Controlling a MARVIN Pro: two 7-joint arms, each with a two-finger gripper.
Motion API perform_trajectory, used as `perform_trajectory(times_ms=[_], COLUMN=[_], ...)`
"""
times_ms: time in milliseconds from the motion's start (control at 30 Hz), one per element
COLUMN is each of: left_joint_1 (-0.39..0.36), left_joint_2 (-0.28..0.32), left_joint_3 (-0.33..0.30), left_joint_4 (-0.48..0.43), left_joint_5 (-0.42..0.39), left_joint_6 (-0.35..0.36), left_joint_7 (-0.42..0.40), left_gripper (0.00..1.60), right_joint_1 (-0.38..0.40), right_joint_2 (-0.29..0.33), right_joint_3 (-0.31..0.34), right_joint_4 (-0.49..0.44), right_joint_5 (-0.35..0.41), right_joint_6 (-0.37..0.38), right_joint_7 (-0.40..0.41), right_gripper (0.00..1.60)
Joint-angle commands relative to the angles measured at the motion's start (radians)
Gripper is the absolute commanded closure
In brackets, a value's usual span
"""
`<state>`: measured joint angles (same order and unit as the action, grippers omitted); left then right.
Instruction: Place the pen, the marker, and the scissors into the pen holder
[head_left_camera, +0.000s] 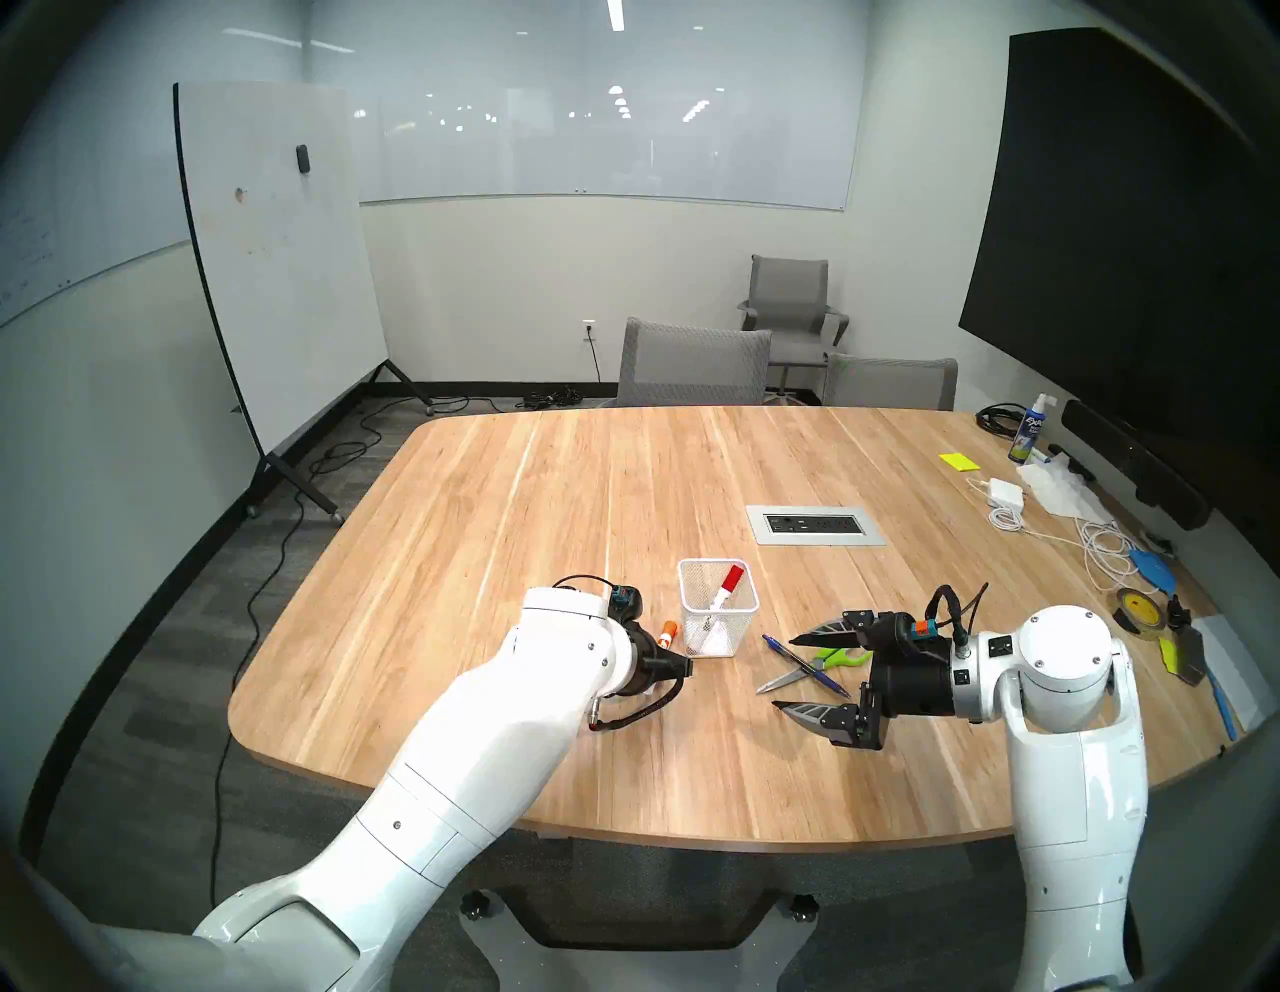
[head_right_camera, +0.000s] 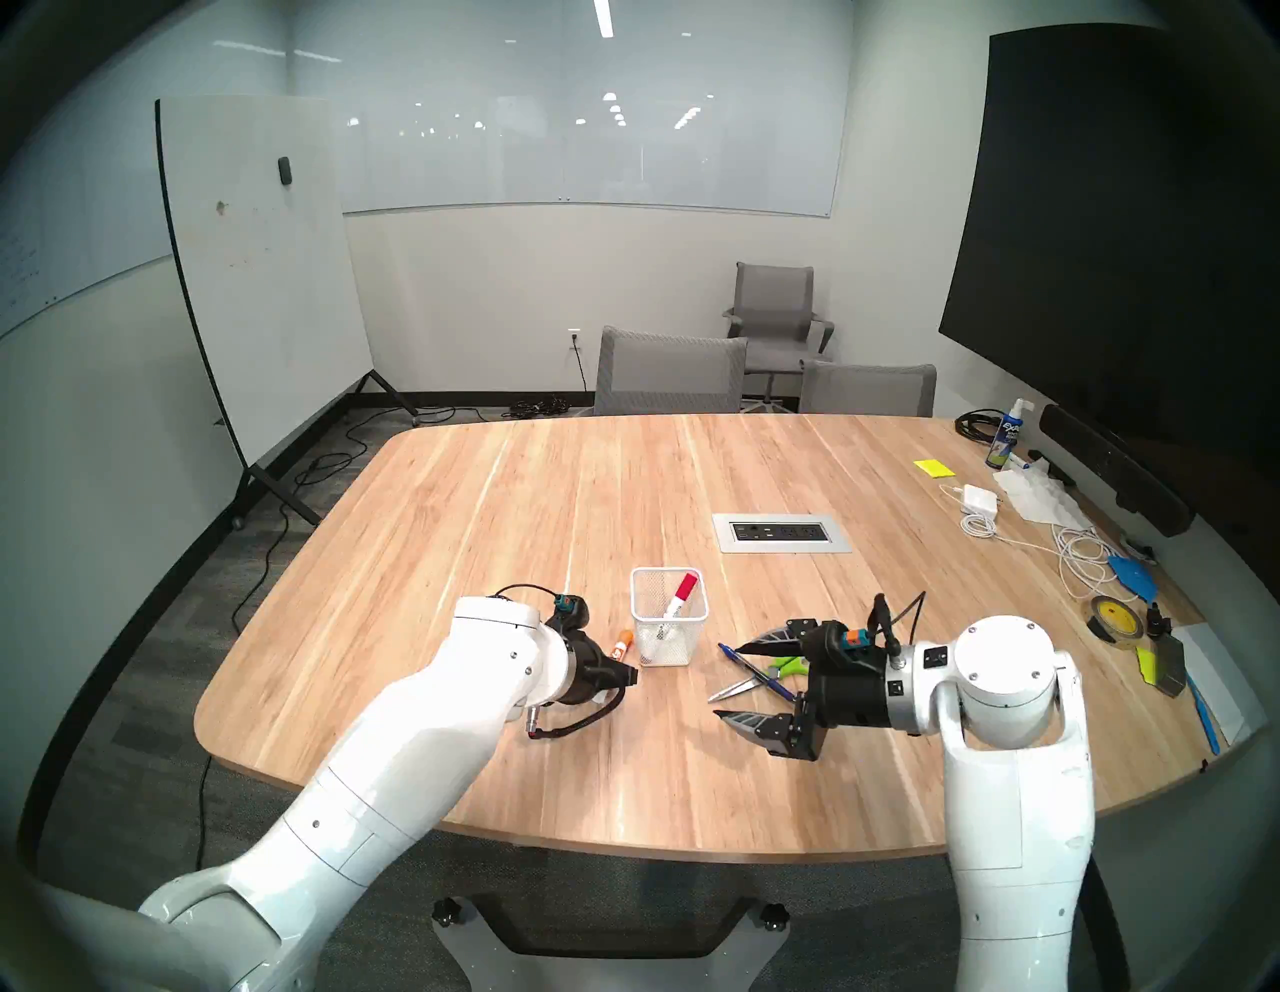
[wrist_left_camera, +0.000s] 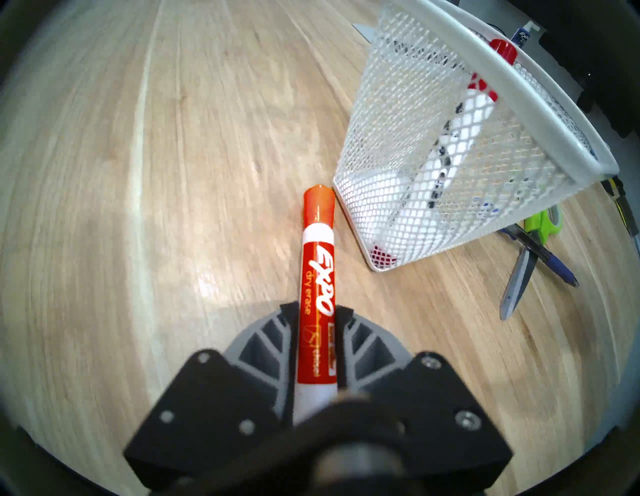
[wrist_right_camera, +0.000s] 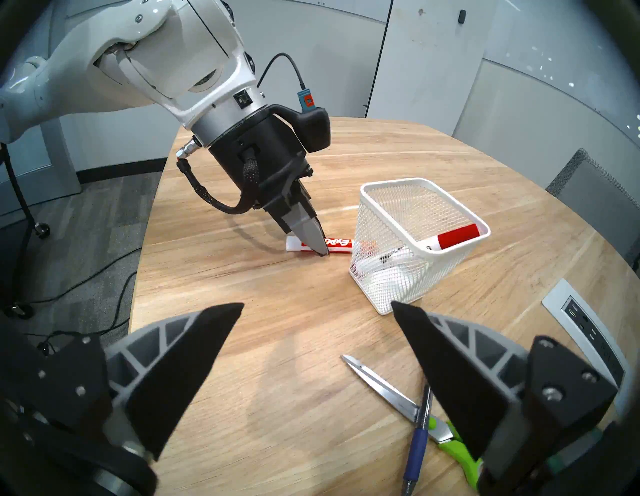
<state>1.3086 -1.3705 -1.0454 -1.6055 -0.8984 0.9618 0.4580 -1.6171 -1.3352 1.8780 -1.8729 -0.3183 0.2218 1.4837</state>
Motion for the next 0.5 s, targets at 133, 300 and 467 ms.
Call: perform_trajectory(times_ms=[133,300,467], left_joint_1=[0.004,0.008,0.01], left_joint_2=[0.007,0.017,0.034], left_joint_3=[-0.02,-0.02,-0.019], left_joint_4=[-0.062,-0.095,-0.158], left_joint_5=[0.013,0.021,0.034], left_joint_6=[-0.007,-0.017,-0.025], left_joint_7=[0.053,0.048,0.048], left_gripper=[1.6,1.6,1.6], right_joint_1=[0.008,0.008,0.008], right_joint_2=[0.002,0.002,0.002], right_joint_3=[0.001,0.001,0.001], right_joint_4=[-0.014,-0.013,-0.013], right_joint_5=[0.005,0.005,0.005], right_joint_6=[0.001,0.0,0.0], right_joint_7=[0.0,0.0,0.0], right_gripper=[0.0,0.0,0.0])
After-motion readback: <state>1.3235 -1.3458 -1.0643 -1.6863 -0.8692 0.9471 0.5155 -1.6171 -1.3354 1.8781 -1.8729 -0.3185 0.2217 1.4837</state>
